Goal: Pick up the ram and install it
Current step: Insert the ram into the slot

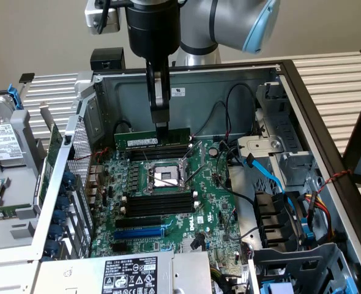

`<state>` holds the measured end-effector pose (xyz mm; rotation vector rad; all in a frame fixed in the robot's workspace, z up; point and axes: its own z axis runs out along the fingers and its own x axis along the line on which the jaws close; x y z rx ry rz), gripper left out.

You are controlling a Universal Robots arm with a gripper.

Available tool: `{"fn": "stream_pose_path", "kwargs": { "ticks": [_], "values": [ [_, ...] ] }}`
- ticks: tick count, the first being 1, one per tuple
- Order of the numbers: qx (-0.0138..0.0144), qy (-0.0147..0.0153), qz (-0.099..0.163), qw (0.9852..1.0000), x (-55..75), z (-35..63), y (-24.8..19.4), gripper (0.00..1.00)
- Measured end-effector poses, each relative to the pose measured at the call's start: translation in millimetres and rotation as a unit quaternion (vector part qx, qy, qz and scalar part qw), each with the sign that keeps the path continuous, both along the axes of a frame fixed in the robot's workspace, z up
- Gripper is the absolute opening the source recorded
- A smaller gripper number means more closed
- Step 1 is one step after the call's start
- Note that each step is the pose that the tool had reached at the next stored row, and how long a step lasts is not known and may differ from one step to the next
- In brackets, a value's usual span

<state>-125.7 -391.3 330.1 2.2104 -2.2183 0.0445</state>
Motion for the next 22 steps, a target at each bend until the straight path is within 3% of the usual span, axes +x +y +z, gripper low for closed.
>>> {"fn": "stream_pose_path", "kwargs": {
  "ticks": [4,13,16,19,22],
  "values": [
    [-0.0012,0.0009,0.0,1.0,0.0,-2.7,-3.9,0.13],
    [-0.0027,0.0008,-0.024,0.9997,1.2,-12.6,-4.3,0.13],
    [-0.0058,0.0007,-0.027,0.9996,2.9,-14.6,-4.5,0.13],
    [-0.0112,0.0005,-0.027,0.9996,3.0,-16.3,-6.0,0.13],
    [-0.0116,0.0,-0.027,0.9996,3.0,-20.0,-6.1,0.13]
  ]
}}
